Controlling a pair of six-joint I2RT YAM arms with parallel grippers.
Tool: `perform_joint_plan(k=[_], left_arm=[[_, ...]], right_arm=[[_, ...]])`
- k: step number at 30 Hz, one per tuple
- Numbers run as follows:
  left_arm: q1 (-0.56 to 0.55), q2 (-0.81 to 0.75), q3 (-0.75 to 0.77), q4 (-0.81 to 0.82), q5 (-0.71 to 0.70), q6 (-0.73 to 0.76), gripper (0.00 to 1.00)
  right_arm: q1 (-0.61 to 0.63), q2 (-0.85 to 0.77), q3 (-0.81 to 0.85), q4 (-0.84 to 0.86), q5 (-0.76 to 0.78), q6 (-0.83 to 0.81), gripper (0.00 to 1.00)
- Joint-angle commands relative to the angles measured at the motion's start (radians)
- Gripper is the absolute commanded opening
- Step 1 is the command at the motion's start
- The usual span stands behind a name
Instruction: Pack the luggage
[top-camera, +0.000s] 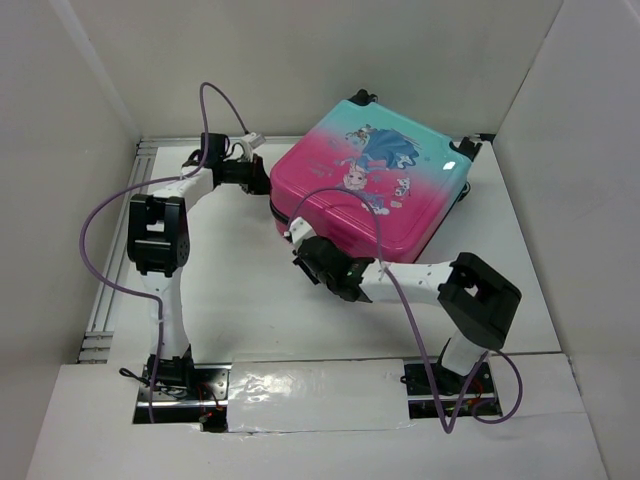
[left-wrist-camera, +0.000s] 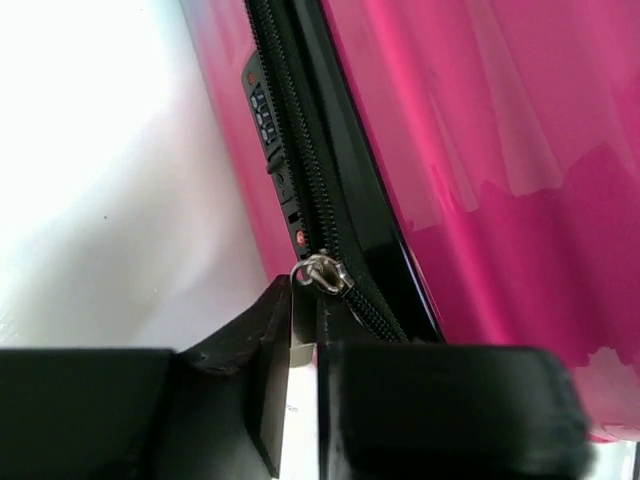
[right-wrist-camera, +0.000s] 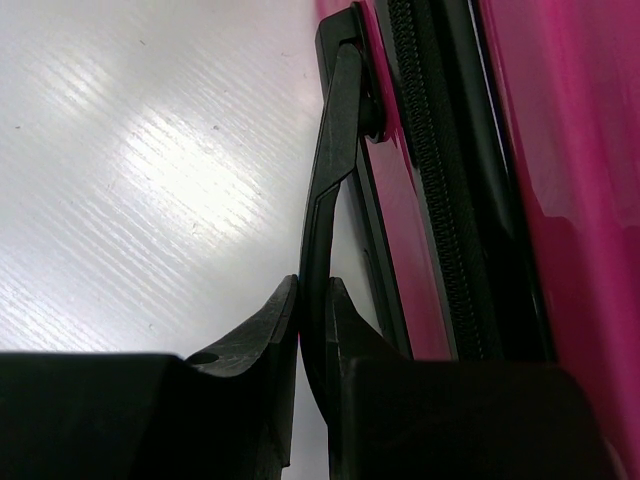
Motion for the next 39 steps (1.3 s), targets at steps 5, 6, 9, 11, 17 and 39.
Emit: perform_joint_plan(k=[5,6,9,11,17,39], left_arm=[[0.059,-0.056,0.091,0.339,-0.24,-0.051,0.58],[0.059,-0.094,0.054,0.339,-0.26,-0.051,0.7],[0.059,-0.166,-0.042,0.348,-0.306,-0.037,0.82],[0.088,-0.244,-0.091,0.374,-0.329,-0.037,0.86],[0.14,-0.401,-0.234,0.424,-0.329,-0.169,0.89],[-0.076,-0.309,-0.141,0.244,-0.645,-0.24,0.9]], right_arm=[[0.099,0.02,-0.048,-0.294,-0.074,0.075,0.0],[0.099,0.02,-0.038,-0.294,-0.074,0.075,0.0],[0.099,0.02,-0.038,-0.294,-0.063,0.075,0.0],[0.099,0.02,-0.047,-0.294,-0.054,0.075,0.0],[0.099,-0.086,-0.069,-0.271,-0.079,0.02,0.0],[-0.414,-0.202,0.76,-0.785,0.4,0.408,1.0]])
